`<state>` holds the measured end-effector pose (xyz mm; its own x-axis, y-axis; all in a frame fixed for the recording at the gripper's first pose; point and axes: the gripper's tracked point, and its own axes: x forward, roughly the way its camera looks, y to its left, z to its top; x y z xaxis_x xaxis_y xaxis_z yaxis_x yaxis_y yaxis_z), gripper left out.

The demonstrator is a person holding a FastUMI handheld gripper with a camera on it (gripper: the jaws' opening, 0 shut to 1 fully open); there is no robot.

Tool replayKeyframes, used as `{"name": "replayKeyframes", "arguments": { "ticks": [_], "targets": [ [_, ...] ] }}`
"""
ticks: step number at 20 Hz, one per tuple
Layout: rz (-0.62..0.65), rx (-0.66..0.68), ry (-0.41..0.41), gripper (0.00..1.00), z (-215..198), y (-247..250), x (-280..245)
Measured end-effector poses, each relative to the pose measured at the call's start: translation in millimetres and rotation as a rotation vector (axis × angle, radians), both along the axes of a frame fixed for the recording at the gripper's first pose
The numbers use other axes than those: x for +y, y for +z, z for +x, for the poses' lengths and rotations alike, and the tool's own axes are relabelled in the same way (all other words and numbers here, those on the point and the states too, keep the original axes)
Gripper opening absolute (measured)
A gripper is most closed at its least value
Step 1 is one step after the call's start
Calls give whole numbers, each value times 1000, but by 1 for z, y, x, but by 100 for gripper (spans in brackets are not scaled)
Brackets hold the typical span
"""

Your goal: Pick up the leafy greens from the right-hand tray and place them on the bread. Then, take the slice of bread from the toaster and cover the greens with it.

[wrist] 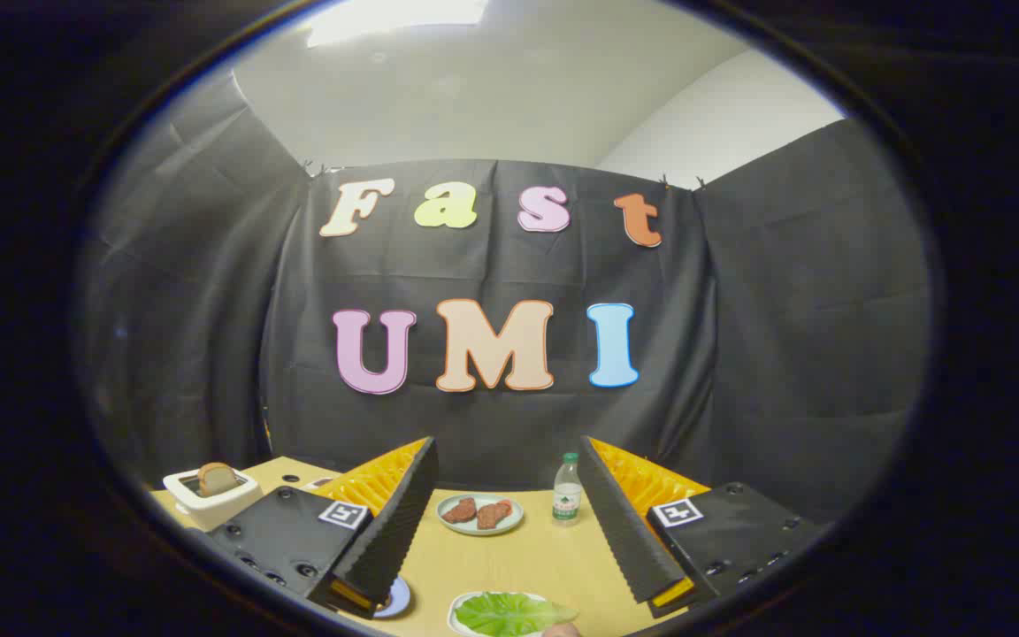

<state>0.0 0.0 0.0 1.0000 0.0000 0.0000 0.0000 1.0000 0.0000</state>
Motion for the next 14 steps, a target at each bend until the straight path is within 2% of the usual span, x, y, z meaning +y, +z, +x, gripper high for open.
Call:
{"name": "replayKeyframes", "arguments": {
  "ticks": [14],
  "targets": [
    [-21, 15, 33, 100, 11, -8, -14]
  ]
}}
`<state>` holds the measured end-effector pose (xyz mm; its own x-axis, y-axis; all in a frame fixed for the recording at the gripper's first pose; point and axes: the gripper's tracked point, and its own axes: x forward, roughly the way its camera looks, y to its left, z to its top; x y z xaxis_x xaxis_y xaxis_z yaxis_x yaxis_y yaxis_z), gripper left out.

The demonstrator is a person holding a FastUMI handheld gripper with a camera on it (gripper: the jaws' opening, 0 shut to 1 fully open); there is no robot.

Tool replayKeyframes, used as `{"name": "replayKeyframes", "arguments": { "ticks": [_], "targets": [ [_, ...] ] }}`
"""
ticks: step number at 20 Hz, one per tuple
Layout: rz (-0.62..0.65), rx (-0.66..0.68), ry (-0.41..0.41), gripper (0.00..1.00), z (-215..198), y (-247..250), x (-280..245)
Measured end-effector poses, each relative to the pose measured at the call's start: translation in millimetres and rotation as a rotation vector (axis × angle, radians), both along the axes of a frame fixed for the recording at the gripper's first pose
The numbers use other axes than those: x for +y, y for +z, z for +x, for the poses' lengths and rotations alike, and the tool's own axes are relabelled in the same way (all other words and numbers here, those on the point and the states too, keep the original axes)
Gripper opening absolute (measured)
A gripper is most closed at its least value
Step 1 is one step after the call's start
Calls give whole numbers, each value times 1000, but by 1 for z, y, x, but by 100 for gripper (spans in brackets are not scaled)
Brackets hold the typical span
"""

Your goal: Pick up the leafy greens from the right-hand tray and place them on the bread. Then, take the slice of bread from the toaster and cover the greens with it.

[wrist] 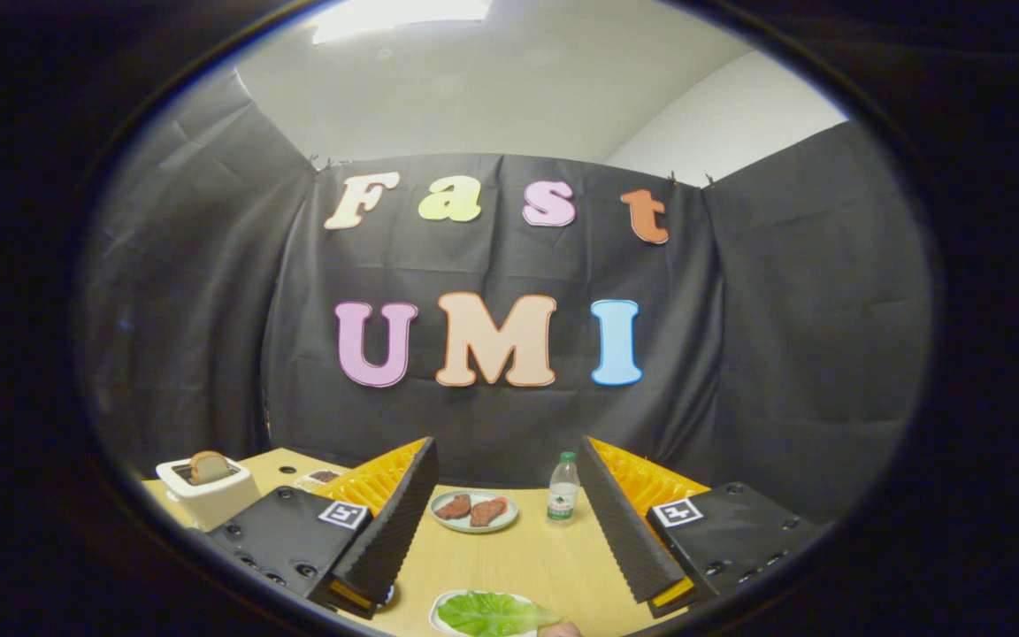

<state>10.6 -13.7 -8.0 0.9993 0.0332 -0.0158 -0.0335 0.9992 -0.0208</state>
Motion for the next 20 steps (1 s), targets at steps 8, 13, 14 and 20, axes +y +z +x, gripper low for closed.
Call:
{"name": "replayKeyframes", "arguments": {
  "ticks": [8, 13, 14, 20],
  "targets": [
    [6, 13, 19, 100, 0, -5, -5],
    [-13, 32, 70, 100, 0, -11, 2],
    [-23, 37, 84, 100, 0, -13, 4],
    [-66, 76, 180, 100, 0, -27, 16]
  ]
}}
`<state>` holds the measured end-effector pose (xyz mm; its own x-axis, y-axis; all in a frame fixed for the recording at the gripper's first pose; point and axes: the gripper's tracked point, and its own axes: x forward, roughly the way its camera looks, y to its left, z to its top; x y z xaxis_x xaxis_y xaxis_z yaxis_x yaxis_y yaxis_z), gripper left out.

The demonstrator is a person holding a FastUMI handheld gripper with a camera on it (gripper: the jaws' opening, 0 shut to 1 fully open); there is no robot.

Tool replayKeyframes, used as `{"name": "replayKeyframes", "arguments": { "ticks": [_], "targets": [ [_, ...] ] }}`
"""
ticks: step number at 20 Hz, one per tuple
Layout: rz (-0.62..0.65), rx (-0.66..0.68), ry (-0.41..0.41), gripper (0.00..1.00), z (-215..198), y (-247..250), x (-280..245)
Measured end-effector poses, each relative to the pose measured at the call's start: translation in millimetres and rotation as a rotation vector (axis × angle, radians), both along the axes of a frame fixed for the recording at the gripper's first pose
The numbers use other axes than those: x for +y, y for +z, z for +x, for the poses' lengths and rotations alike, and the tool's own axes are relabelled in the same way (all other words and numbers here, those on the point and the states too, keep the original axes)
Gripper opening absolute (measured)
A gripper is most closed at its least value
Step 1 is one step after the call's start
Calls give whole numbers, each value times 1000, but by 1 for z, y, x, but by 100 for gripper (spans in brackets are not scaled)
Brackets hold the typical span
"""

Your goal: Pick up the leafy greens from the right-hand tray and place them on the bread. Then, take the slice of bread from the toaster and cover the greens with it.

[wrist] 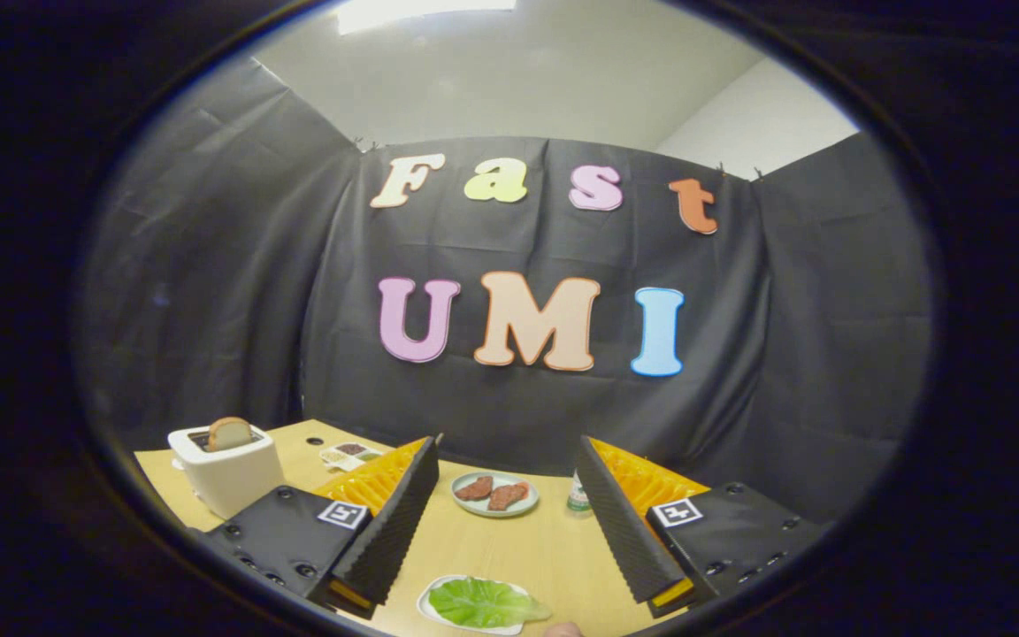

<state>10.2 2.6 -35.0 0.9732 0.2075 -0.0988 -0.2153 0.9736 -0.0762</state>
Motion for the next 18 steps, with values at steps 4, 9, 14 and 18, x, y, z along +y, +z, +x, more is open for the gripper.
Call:
{"name": "replayKeyframes", "arguments": {
  "ticks": [4, 9, 14, 18],
  "targets": [
    [-21, 38, 51, 100, 3, -14, 0],
    [-47, 118, 139, 100, 12, -39, 1],
    [-109, 175, 227, 100, 18, -64, 5],
    [-134, 228, 321, 100, 18, -86, 12]
  ]
}}
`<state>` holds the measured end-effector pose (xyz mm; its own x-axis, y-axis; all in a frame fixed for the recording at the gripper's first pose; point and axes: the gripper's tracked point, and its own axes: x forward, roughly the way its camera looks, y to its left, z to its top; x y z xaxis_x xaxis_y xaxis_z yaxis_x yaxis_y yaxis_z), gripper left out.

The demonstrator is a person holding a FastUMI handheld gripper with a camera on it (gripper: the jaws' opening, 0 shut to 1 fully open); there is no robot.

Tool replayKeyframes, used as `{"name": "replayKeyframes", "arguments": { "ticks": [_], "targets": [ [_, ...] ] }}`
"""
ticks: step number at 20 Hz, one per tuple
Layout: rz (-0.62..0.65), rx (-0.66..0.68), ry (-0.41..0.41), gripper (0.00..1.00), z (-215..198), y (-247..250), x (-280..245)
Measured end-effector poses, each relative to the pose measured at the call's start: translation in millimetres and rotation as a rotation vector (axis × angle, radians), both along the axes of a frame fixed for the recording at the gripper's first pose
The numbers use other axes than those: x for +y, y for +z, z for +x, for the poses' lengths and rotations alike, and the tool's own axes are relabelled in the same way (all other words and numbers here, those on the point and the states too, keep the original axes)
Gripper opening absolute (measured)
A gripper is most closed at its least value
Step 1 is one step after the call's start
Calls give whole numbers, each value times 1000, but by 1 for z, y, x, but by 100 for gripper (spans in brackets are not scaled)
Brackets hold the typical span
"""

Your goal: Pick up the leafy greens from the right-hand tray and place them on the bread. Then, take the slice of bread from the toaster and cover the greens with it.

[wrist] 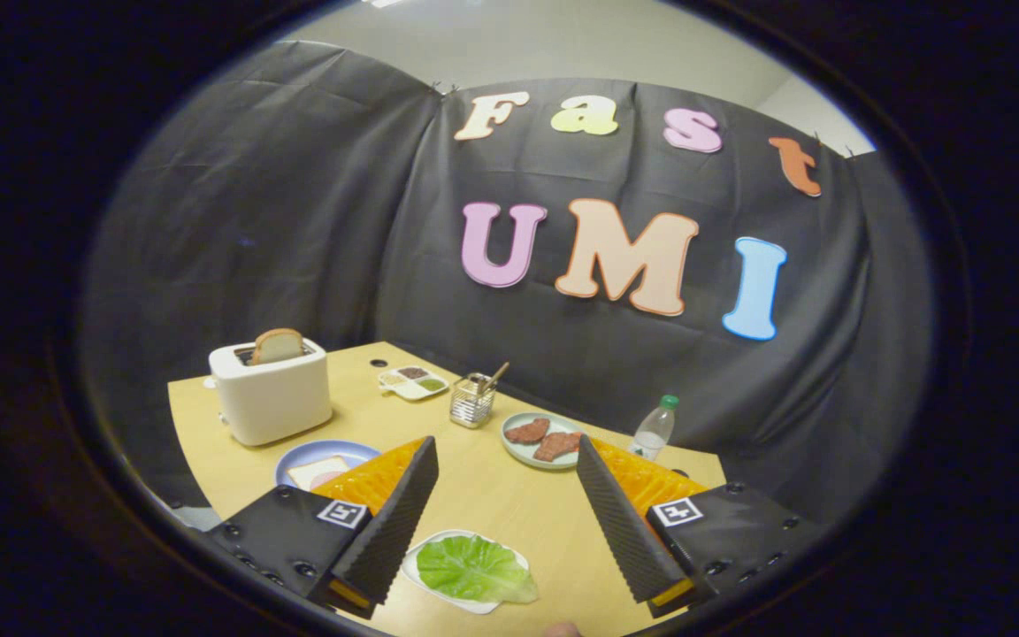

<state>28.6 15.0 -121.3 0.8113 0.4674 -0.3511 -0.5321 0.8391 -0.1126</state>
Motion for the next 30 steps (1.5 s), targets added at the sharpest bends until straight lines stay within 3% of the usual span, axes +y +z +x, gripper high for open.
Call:
{"name": "replayKeyframes", "arguments": {
  "ticks": [14, 30],
  "targets": [
    [-149, 133, 259, 100, 0, -84, 15],
    [-292, 382, 350, 100, -5, -195, 11]
  ]
}}
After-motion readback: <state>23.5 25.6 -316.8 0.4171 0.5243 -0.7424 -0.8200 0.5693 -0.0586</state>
